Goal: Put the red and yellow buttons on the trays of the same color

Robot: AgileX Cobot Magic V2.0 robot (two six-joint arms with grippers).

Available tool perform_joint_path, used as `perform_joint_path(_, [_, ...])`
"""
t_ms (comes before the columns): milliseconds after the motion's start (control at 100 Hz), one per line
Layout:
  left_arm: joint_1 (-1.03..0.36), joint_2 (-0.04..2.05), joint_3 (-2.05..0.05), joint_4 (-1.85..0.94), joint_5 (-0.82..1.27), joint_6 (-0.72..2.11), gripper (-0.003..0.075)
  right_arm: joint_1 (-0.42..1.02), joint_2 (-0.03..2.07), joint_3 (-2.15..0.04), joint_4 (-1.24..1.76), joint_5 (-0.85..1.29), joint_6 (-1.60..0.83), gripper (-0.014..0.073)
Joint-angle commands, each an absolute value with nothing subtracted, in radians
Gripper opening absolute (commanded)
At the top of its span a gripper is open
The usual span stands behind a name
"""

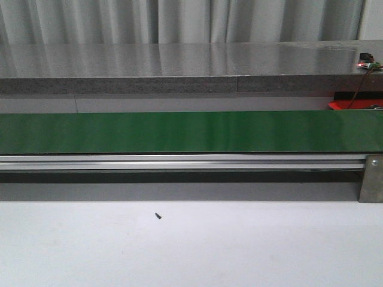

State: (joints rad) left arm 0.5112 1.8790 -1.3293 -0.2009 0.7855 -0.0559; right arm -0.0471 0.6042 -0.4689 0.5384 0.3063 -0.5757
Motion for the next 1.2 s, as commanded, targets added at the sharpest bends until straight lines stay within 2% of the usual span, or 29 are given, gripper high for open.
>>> perform_joint_path(0, [0.512, 1.846, -1.362, -0.216, 0.751, -0.066, 0.0552, -0.047, 0.601, -0.494, 0.557, 0.246, -0.581, -0.0067])
perform_joint_path(90, [0.512, 1.855, -1.362, -0.216, 0.753, -0.066, 0.0496, -0.047, 0.601, -0.494, 0.557, 0.246, -0.581, -0.0067])
perform_joint_path(360, [0.512, 1.855, -1.362, -0.216, 0.744, -0.064, 0.0227, -0.047, 0.601, -0.494, 0.557, 0.246, -0.581, -0.0067])
perform_joint_path(450, [0.512, 1.855, -1.362, -0.216, 0.744, -0.059, 0.019, -0.047, 0.601, -0.494, 0.557, 0.246, -0.581, -0.0067])
perform_joint_path(950, [0.512, 1.63, -1.362, -0.27, 0.745, 0.049, 0.0188, -0.047, 0.601, -0.494, 0.557, 0.246, -0.581, -0.0067])
perform_joint_path(1190, [0.428, 1.6, -1.362, -0.288, 0.767, 0.094, 0.0188, -0.047, 0.601, -0.494, 0.557, 0.246, -0.581, -0.0067])
